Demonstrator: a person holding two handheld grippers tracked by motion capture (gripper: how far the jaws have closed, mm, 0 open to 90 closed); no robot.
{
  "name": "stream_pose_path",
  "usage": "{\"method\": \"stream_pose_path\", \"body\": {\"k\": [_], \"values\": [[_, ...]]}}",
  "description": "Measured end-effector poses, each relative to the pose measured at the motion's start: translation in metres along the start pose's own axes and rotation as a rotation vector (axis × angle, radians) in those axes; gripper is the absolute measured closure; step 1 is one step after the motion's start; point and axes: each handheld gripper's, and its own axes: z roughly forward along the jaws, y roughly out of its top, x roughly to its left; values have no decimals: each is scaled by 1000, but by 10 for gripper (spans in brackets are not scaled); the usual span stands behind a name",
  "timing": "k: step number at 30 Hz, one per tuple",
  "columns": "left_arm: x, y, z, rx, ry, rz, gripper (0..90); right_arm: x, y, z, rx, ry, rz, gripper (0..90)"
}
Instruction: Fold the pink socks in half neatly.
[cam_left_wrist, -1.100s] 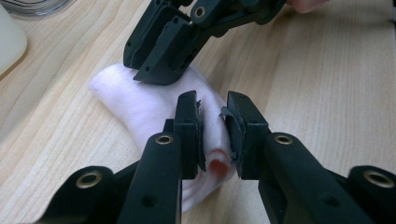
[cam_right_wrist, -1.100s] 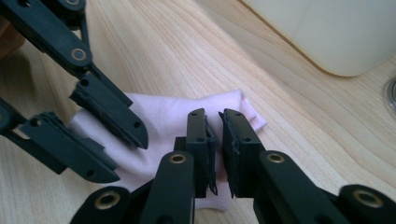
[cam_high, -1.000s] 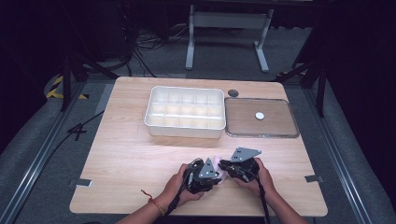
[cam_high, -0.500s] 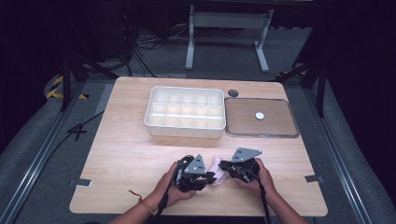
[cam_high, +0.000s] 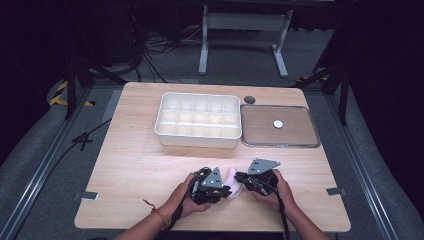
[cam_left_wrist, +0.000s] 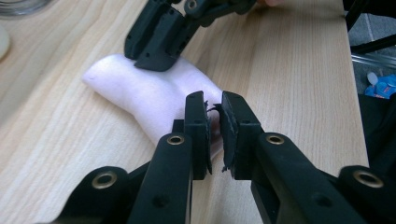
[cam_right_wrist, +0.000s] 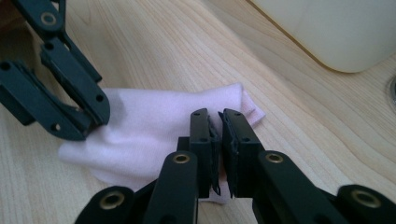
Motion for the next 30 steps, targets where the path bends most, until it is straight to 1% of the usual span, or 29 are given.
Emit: {"method": "stream_pose_path", "body": {"k": [2,3,4,6,7,9,12,13,14,15,17,19,20,22,23,24,26,28,29,30], "values": [[-3,-2,4,10,11,23,817,0,0,0,0,-8,-12,824],[-5,-2,6,3,16,29,818,0,1,-1,0,-12,-14,822],[-6,-2,6,3,17,23,819,-1,1,-1,0,-17,-11,820],[-6,-2,7,5,21,28,821,-1,1,-1,0,-23,-9,819],[-6,-2,7,5,20,24,821,-2,1,-2,-1,-31,-11,820],[-8,-3,8,2,25,23,823,-5,0,-3,6,-51,1,821],[-8,-3,8,2,27,26,824,-9,-1,-5,1,-54,20,826],[-8,-3,8,3,24,24,824,-9,0,-7,-9,-55,28,830],[-7,-3,8,0,23,26,824,-9,2,-8,-19,-61,24,832],[-7,-3,8,1,18,16,824,-9,4,-10,-36,-59,20,832],[-8,-4,8,-3,16,10,824,-5,8,-13,-75,-55,10,833],[-7,-4,9,-7,13,5,824,0,12,-12,-105,-26,-15,833],[-7,-5,9,-10,11,4,824,4,14,-11,-105,-15,-29,835],[-7,-5,9,-8,12,6,825,11,16,-4,-89,10,-50,829],[-8,-5,9,-10,14,2,825,13,16,-1,-75,9,-64,830],[-8,-5,9,-10,14,1,825,15,16,1,-64,9,-66,830],[-8,-5,9,-12,16,3,825,13,14,5,-42,5,-56,835],[-8,-5,9,-9,15,4,825,8,11,5,-26,-11,-50,835],[-8,-5,9,-10,15,4,825,3,8,4,-21,-29,-40,832],[-9,-5,9,-10,15,2,826,0,7,4,-16,-37,-27,830]]}}
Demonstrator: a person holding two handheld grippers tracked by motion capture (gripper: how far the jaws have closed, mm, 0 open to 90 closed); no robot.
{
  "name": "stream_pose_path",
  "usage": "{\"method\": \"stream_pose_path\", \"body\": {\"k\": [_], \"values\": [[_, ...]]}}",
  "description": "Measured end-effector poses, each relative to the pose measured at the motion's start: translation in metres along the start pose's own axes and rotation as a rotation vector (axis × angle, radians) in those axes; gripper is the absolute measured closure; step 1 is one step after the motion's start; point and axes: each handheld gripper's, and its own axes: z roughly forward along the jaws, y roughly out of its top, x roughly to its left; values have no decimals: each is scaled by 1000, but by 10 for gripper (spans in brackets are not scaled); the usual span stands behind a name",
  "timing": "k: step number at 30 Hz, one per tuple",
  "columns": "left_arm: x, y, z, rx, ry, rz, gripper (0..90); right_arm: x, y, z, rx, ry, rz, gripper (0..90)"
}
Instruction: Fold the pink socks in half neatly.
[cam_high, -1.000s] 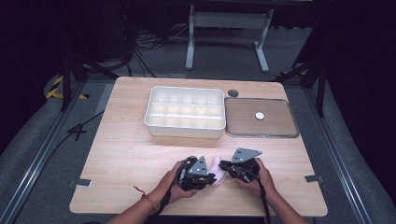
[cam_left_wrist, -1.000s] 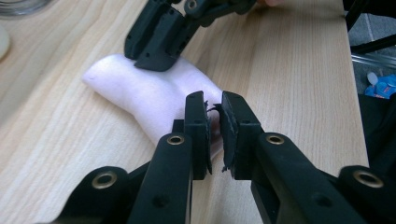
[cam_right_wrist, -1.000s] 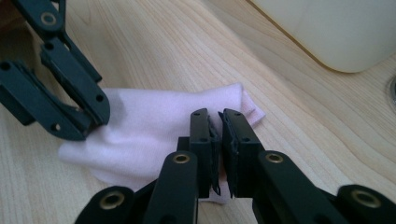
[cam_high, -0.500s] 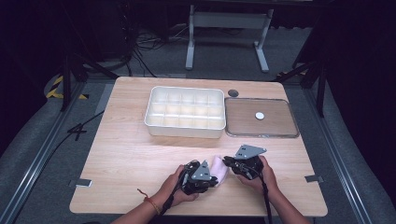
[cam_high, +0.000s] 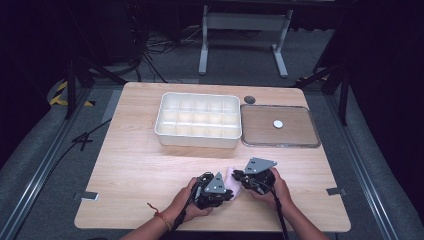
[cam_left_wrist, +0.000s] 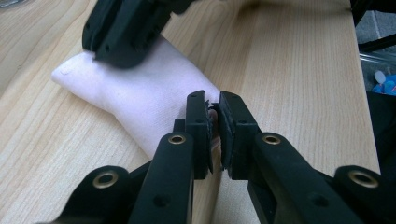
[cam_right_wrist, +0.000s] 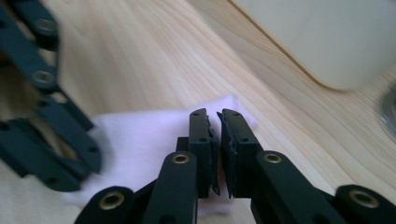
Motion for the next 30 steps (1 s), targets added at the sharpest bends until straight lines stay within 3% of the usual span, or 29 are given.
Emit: {"method": "stream_pose_path", "body": {"k": [2,9,16,20,24,30], "values": [[0,0,0,-3,2,1,825,-6,-4,-2,3,-8,34,827],[-2,2,1,-5,12,-13,815,-11,-1,-17,-14,-48,53,811],[-4,2,2,-10,17,-30,812,-7,5,-34,-76,-4,86,709],[-5,3,3,-22,16,-41,801,-1,4,-26,-47,20,87,623],[-6,4,2,-22,8,-52,771,2,2,-14,-10,45,121,518],[-6,6,-11,-6,-13,-11,722,-1,-1,-1,31,49,151,447]]}}
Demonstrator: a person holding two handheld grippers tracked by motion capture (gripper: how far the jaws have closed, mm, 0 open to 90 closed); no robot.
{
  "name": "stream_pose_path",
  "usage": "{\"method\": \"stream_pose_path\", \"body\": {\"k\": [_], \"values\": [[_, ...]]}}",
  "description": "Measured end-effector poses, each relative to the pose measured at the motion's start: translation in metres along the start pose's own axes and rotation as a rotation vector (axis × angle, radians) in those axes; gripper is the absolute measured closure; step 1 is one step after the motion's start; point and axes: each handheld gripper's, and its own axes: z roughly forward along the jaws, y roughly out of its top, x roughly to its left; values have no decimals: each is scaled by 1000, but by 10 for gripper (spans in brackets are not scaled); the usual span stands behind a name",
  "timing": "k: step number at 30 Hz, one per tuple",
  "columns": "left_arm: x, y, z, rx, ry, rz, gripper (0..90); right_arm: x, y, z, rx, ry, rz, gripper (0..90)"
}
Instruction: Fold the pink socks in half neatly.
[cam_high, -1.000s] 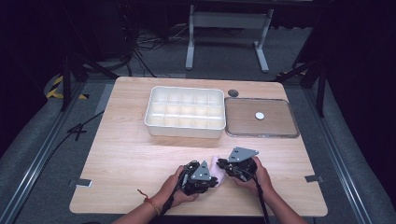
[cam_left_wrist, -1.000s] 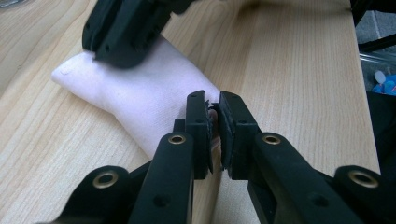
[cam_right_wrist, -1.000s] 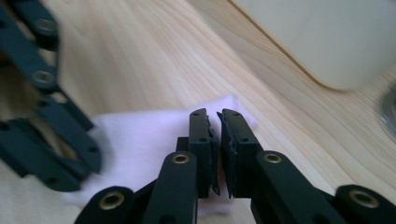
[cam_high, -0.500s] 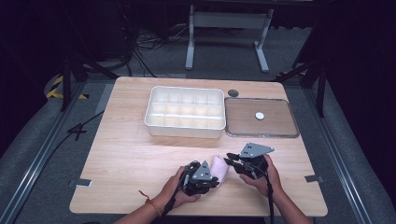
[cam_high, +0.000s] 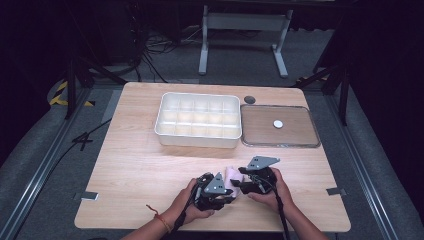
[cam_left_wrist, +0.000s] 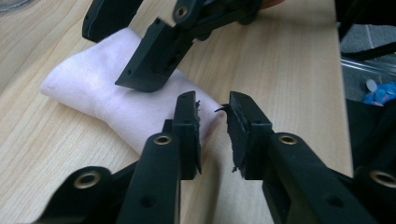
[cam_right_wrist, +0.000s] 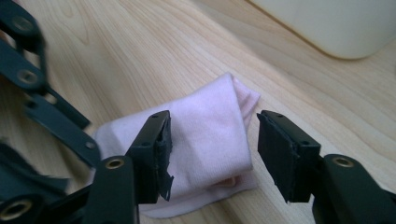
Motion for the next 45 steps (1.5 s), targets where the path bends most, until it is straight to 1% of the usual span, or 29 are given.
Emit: {"method": "stream_pose_path", "body": {"k": [1,2,4,5,7,9,10,11,13,14,15,16,17,18,19,20,21,22,23,24,25,27,28,29,32,34,37,40,45], "values": [[0,0,0,0,0,0,707,0,0,0,0,0,0,447],[0,1,-6,0,8,15,707,-1,-1,2,8,1,7,434],[2,3,-19,-15,18,16,670,-6,-4,5,17,16,44,407],[3,3,-25,-13,18,10,653,-8,-4,5,20,28,55,405],[6,1,-33,3,36,16,631,-11,-6,6,27,48,82,398],[9,-6,-45,28,66,18,613,-14,-7,8,27,72,100,407],[11,-10,-50,43,87,18,593,-14,-6,8,29,78,96,428],[14,-15,-56,64,105,12,568,-14,-6,7,29,94,100,460],[21,-26,-67,75,144,-16,512,-14,-6,8,34,125,94,537],[27,-34,-73,91,162,-37,484,-14,-5,8,37,138,97,552],[27,-34,-73,91,162,-37,435,-13,-5,9,39,146,95,572],[34,-46,-80,123,192,-59,402,-13,-4,9,45,153,97,587],[36,-50,-83,131,203,-63,382,-13,-4,9,46,154,93,598],[40,-58,-86,138,210,-79,366,-12,-3,10,46,159,96,616],[41,-62,-88,138,224,-89,325,-12,-3,10,46,164,99,637],[41,-62,-88,138,224,-89,295,-12,-3,10,46,167,102,655],[46,-71,-92,138,253,-120,280,-11,-4,10,44,168,100,668],[46,-71,-92,138,253,-120,266,-11,-4,10,41,167,96,678],[52,-80,-96,142,252,-143,243,-11,-3,9,39,167,94,689],[52,-80,-96,142,252,-143,233,-11,-3,9,39,167,94,689],[54,-84,-97,140,266,-160,233,-10,-3,9,40,166,92,697],[57,-90,-98,120,261,-184,233,-10,-4,8,35,162,86,716],[58,-92,-97,122,262,-184,230,-10,-4,8,32,160,83,723],[59,-94,-96,130,262,-198,219,-9,-4,7,27,162,77,730],[61,-96,-96,123,253,-203,211,-8,-3,4,15,151,53,740],[61,-96,-95,119,254,-203,196,-7,-3,1,2,158,43,742],[62,-97,-94,116,257,-203,162,-6,-2,-4,-11,140,21,743],[61,-101,-93,87,271,-213,147,-5,-1,-9,-22,123,4,743],[61,-102,-93,76,268,-210,143,-6,1,-18,-49,94,-24,743]]}}
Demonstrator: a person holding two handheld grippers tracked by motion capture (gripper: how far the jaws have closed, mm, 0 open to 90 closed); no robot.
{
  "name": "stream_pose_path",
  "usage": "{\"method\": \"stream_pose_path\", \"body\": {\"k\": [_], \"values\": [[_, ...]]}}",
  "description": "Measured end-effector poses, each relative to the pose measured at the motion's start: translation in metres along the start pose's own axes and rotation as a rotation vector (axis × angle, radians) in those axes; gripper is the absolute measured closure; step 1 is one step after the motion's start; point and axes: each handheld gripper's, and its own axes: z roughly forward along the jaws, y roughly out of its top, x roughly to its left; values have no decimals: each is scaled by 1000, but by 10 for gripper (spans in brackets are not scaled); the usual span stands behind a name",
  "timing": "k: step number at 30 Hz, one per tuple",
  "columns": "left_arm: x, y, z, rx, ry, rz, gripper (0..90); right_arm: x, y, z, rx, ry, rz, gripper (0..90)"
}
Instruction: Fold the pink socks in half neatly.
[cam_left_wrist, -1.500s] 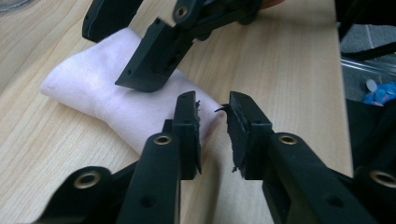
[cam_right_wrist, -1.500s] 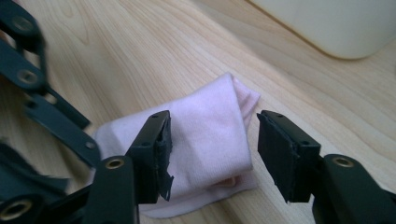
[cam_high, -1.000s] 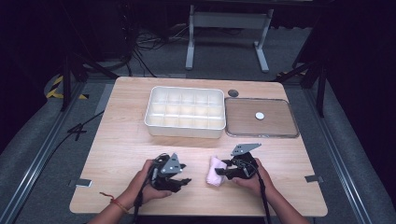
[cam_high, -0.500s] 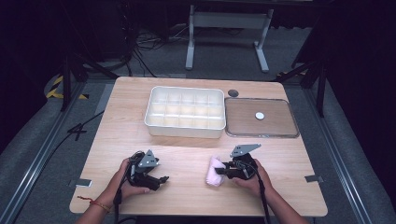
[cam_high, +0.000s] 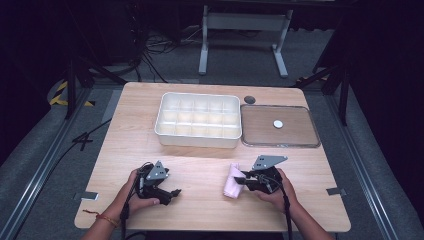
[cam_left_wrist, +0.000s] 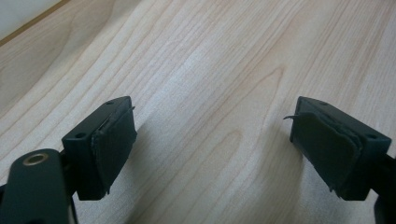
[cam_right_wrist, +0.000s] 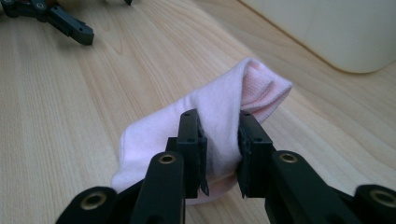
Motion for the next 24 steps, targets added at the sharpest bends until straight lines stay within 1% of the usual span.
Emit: {"method": "stream_pose_path", "body": {"k": [3,4,8,10,14,16,18,19,23,24], "values": [[0,0,0,1,1,1,136,-1,2,-8,-18,-38,-14,743],[0,0,0,1,1,1,135,-1,2,-8,-18,-38,-14,743],[1,1,1,1,-2,3,135,-5,2,-16,-34,-64,-25,743],[1,1,1,1,-3,2,135,-5,1,-18,-30,-79,-32,743],[1,1,1,2,-5,5,134,-8,0,-23,-40,-100,-33,743],[1,1,1,4,-3,8,133,-9,0,-26,-43,-112,-41,743],[1,1,1,4,-3,8,133,-9,1,-27,-50,-116,-41,743],[1,1,1,4,-4,8,133,-10,2,-29,-55,-127,-45,743],[1,1,1,4,-3,9,133,-12,4,-33,-67,-136,-44,743],[1,1,1,4,-3,8,133,-13,4,-37,-79,-142,-42,743]]}}
